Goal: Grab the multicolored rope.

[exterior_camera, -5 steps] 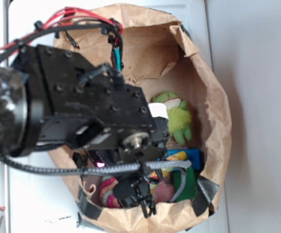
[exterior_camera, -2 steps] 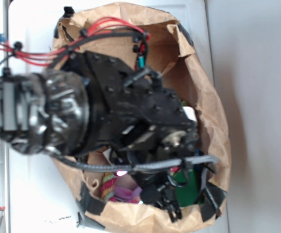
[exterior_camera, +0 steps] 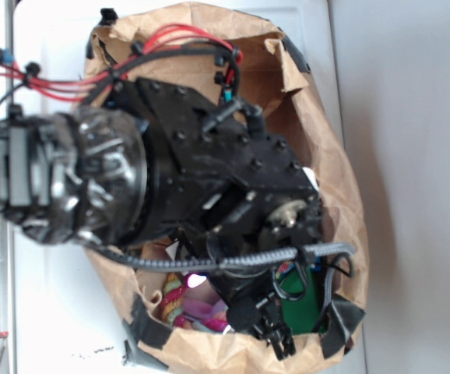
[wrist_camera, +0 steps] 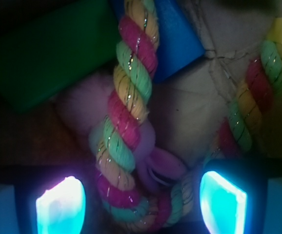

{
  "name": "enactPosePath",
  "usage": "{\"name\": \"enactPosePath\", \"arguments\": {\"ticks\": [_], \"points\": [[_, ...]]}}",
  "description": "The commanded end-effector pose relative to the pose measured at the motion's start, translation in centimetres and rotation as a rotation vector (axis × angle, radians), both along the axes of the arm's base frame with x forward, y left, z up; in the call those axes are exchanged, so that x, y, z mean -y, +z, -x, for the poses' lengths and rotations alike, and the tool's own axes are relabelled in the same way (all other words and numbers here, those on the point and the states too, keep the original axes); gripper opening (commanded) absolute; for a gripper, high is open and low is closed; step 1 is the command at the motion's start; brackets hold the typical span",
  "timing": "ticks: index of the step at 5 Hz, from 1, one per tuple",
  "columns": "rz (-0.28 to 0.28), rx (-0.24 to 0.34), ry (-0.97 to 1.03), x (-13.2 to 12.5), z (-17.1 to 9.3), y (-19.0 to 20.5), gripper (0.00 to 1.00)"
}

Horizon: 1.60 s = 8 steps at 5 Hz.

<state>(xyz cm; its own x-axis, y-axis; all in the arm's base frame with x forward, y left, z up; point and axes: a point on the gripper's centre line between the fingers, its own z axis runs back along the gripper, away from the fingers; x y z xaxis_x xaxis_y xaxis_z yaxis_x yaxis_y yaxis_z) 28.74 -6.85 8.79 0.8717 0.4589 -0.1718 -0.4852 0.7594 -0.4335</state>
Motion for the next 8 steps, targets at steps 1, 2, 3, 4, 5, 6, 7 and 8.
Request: {"name": "enactPosePath", "arguments": {"ticks": [1, 2, 3, 4, 5, 6, 7, 8], "points": [[-0.036, 0.117, 0.014, 1.0, -0.6, 0.9, 1.0], [-0.05, 0.115, 0.022, 1.9, -0.3, -0.4, 1.0], [-0.058, 0.107, 0.029, 2.3, -0.2, -1.5, 1.0], [-0.072, 0.107, 0.03, 2.6, -0.2, -2.1, 1.0], [-0.083, 0.104, 0.038, 2.8, -0.4, -2.4, 1.0], [-0.092, 0.098, 0.048, 2.8, -0.6, -2.6, 0.85], [-0.125, 0.098, 0.064, 2.9, -0.6, -3.4, 0.0], [-0.139, 0.113, 0.066, 2.7, -0.5, -3.8, 0.0]]}}
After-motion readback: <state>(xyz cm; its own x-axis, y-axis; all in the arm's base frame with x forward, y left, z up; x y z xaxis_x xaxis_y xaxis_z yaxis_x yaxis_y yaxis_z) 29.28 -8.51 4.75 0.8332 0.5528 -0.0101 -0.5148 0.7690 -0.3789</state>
